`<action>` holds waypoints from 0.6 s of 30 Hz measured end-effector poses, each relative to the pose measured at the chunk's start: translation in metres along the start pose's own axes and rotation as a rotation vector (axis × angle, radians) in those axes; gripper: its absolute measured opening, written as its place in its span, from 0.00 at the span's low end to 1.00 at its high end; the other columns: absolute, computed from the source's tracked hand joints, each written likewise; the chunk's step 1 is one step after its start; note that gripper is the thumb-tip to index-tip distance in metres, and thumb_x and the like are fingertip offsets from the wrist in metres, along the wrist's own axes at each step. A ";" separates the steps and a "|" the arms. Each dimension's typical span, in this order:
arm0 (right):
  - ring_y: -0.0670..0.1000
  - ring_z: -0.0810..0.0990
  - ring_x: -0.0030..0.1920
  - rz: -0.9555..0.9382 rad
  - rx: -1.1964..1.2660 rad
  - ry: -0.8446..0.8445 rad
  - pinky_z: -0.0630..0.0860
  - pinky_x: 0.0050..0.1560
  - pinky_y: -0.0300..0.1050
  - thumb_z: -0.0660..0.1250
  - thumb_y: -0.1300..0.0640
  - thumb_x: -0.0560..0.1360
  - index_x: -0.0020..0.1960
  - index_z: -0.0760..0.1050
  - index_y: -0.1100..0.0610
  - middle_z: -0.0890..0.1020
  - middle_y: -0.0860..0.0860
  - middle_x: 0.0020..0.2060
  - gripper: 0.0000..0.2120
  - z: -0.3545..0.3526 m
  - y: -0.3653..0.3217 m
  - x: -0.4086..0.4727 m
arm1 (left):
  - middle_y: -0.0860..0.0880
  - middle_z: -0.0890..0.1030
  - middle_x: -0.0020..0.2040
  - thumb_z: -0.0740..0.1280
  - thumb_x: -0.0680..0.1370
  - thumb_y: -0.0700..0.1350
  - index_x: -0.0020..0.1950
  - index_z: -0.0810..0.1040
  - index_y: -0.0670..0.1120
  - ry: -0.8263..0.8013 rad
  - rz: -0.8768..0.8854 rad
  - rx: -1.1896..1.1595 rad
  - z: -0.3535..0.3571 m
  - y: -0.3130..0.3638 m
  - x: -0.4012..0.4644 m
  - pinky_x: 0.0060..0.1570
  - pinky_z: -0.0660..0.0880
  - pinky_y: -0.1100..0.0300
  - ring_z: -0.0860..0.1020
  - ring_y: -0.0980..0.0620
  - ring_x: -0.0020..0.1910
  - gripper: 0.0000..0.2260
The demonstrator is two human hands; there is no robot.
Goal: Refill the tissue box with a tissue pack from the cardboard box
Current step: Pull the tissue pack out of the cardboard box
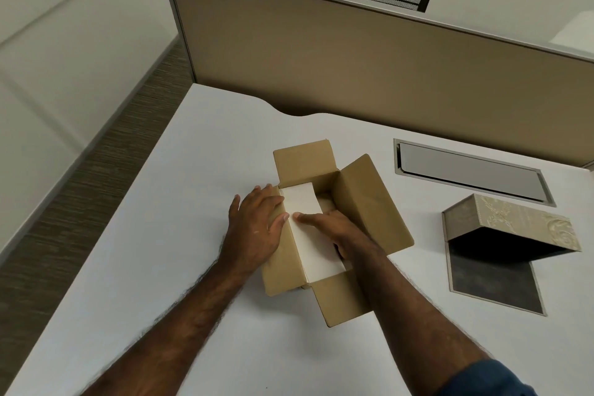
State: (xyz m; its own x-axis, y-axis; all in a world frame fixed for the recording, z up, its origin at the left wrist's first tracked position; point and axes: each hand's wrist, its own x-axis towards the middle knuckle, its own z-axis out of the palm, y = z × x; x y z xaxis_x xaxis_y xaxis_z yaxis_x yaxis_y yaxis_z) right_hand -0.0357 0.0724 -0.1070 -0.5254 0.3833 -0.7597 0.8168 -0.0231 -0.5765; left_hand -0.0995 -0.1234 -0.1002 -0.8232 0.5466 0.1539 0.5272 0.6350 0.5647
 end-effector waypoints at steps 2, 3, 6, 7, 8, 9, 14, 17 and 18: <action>0.55 0.84 0.54 0.002 0.016 -0.023 0.80 0.49 0.49 0.83 0.36 0.68 0.59 0.76 0.53 0.84 0.53 0.58 0.31 -0.003 0.000 -0.002 | 0.44 0.78 0.74 0.71 0.80 0.52 0.67 0.80 0.48 -0.003 -0.003 0.003 0.000 0.000 0.000 0.76 0.61 0.35 0.73 0.41 0.75 0.17; 0.55 0.85 0.54 0.006 0.024 -0.030 0.81 0.49 0.50 0.83 0.37 0.68 0.58 0.76 0.52 0.84 0.53 0.56 0.29 -0.004 0.000 -0.002 | 0.45 0.78 0.74 0.70 0.81 0.52 0.67 0.80 0.48 -0.005 -0.005 0.002 0.000 0.000 0.000 0.76 0.61 0.35 0.73 0.41 0.75 0.17; 0.56 0.86 0.54 0.012 0.038 -0.053 0.83 0.53 0.52 0.83 0.37 0.68 0.56 0.77 0.52 0.85 0.53 0.55 0.27 -0.007 0.000 0.000 | 0.45 0.77 0.75 0.70 0.81 0.53 0.68 0.80 0.48 -0.014 -0.006 -0.001 0.000 0.000 0.001 0.77 0.61 0.35 0.72 0.42 0.76 0.17; 0.56 0.86 0.54 0.019 0.041 -0.060 0.83 0.53 0.52 0.83 0.37 0.68 0.56 0.77 0.52 0.86 0.53 0.55 0.28 -0.008 0.000 0.000 | 0.46 0.77 0.75 0.70 0.81 0.53 0.68 0.80 0.48 -0.017 -0.007 0.000 0.000 0.000 0.001 0.77 0.61 0.35 0.72 0.43 0.76 0.17; 0.57 0.86 0.55 0.027 0.044 -0.067 0.83 0.53 0.52 0.83 0.37 0.68 0.57 0.77 0.52 0.86 0.54 0.55 0.29 -0.008 0.000 0.001 | 0.46 0.77 0.75 0.70 0.81 0.53 0.68 0.80 0.49 -0.020 -0.010 0.002 0.000 0.000 0.001 0.77 0.60 0.36 0.72 0.43 0.76 0.17; 0.57 0.86 0.55 0.034 0.043 -0.074 0.82 0.54 0.53 0.83 0.36 0.68 0.57 0.77 0.52 0.86 0.54 0.55 0.29 -0.009 -0.001 0.002 | 0.46 0.76 0.75 0.70 0.81 0.53 0.68 0.80 0.49 -0.024 -0.013 0.004 0.000 0.000 0.001 0.77 0.59 0.36 0.72 0.43 0.76 0.17; 0.56 0.85 0.55 0.066 0.021 -0.136 0.80 0.47 0.50 0.83 0.36 0.67 0.55 0.77 0.51 0.85 0.53 0.55 0.27 -0.011 -0.007 0.001 | 0.46 0.76 0.75 0.69 0.81 0.53 0.68 0.80 0.49 -0.021 -0.005 0.005 0.000 -0.001 0.002 0.77 0.60 0.36 0.71 0.43 0.77 0.18; 0.56 0.85 0.53 0.066 0.009 -0.168 0.79 0.45 0.49 0.82 0.37 0.69 0.56 0.76 0.51 0.85 0.53 0.54 0.26 -0.011 -0.009 0.000 | 0.46 0.77 0.75 0.70 0.81 0.52 0.68 0.80 0.49 -0.001 0.004 -0.002 0.001 -0.003 0.001 0.77 0.61 0.36 0.72 0.43 0.76 0.17; 0.55 0.85 0.53 0.063 0.005 -0.173 0.79 0.45 0.48 0.82 0.37 0.70 0.56 0.76 0.51 0.85 0.53 0.54 0.26 -0.011 -0.010 0.000 | 0.46 0.77 0.75 0.70 0.81 0.52 0.67 0.80 0.49 0.005 0.008 -0.002 0.001 -0.003 0.001 0.77 0.61 0.35 0.72 0.43 0.76 0.17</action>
State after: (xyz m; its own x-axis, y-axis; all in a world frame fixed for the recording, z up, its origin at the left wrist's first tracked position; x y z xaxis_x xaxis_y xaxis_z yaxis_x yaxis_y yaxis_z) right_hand -0.0408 0.0826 -0.0979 -0.5064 0.2162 -0.8347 0.8485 -0.0474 -0.5270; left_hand -0.1016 -0.1241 -0.1026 -0.8202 0.5486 0.1623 0.5329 0.6296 0.5654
